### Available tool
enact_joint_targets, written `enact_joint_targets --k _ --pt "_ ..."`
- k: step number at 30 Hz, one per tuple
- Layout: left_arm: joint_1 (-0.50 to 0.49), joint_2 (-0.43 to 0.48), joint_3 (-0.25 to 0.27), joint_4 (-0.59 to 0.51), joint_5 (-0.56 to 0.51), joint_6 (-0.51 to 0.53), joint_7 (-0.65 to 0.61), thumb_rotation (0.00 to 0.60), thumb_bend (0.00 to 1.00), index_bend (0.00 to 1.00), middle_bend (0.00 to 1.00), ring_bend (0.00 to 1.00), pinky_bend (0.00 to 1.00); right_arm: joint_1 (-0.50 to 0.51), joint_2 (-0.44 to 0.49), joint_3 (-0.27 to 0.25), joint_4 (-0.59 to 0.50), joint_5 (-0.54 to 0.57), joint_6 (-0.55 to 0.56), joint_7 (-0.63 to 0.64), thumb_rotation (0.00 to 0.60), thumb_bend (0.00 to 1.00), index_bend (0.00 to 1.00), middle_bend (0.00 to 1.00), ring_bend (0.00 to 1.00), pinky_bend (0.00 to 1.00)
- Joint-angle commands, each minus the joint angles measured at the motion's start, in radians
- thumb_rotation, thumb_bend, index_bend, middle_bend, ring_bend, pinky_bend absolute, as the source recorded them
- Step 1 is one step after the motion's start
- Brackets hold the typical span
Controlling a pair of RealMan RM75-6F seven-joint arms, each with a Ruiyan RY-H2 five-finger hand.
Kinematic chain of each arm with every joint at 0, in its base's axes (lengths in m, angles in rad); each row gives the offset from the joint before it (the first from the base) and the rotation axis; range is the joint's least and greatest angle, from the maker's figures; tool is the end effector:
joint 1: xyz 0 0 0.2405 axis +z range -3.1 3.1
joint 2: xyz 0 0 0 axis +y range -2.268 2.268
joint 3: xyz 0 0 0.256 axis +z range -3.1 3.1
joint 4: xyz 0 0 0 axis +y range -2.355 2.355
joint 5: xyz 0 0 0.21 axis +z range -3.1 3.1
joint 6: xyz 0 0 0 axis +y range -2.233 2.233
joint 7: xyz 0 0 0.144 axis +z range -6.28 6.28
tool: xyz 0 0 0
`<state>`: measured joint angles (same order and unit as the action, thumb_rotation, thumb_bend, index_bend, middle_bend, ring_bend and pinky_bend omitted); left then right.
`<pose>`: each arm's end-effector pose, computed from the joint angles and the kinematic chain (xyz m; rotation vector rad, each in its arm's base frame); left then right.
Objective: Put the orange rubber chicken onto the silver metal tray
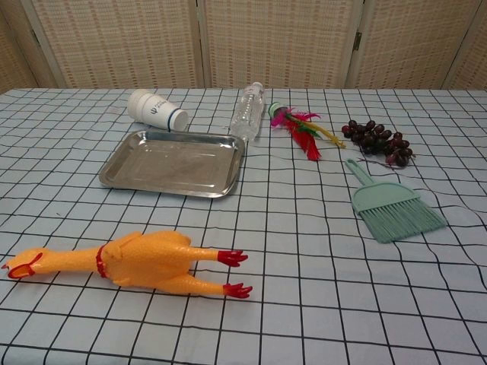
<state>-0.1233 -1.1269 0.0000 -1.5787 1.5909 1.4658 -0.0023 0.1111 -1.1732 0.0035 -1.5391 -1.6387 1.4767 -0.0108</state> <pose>-0.3036 0.1819 0.1452 -1.5290 -0.8731 -0.9168 -0.3021 -0.1784 0.1328 1.5582 -0.8450 0.9371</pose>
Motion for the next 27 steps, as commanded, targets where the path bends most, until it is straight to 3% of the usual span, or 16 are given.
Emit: enact_joint_targets --k 1,8,18,27 --pt "0.001 0.001 0.009 -0.011 -0.012 -0.021 0.012 0.6 0.42 0.0 0.0 0.0 0.05 0.0 -0.001 -0.002 -0.001 -0.002 0.0 -0.004 0.6 0.15 0.0 0.0 0.0 0.0" --pt "-0.033 0.001 0.061 -0.031 0.058 -0.091 -0.043 0.6 0.42 0.0 0.0 0.0 0.05 0.0 0.007 -0.005 -0.014 0.003 -0.006 -0.011 0.6 0.15 0.0 0.0 0.0 0.0" --pt "-0.126 -0.128 0.017 -0.101 -0.088 -0.294 0.261 0.6 0.42 0.0 0.0 0.0 0.08 0.005 0.037 -0.005 -0.06 0.067 -0.068 -0.062 0.6 0.15 0.0 0.0 0.0 0.0" --pt "-0.205 -0.244 -0.002 -0.055 -0.158 -0.407 0.375 0.6 0.41 0.06 0.0 0.0 0.08 0.008 0.047 -0.009 -0.066 0.073 -0.083 -0.051 0.6 0.15 0.0 0.0 0.0 0.0"
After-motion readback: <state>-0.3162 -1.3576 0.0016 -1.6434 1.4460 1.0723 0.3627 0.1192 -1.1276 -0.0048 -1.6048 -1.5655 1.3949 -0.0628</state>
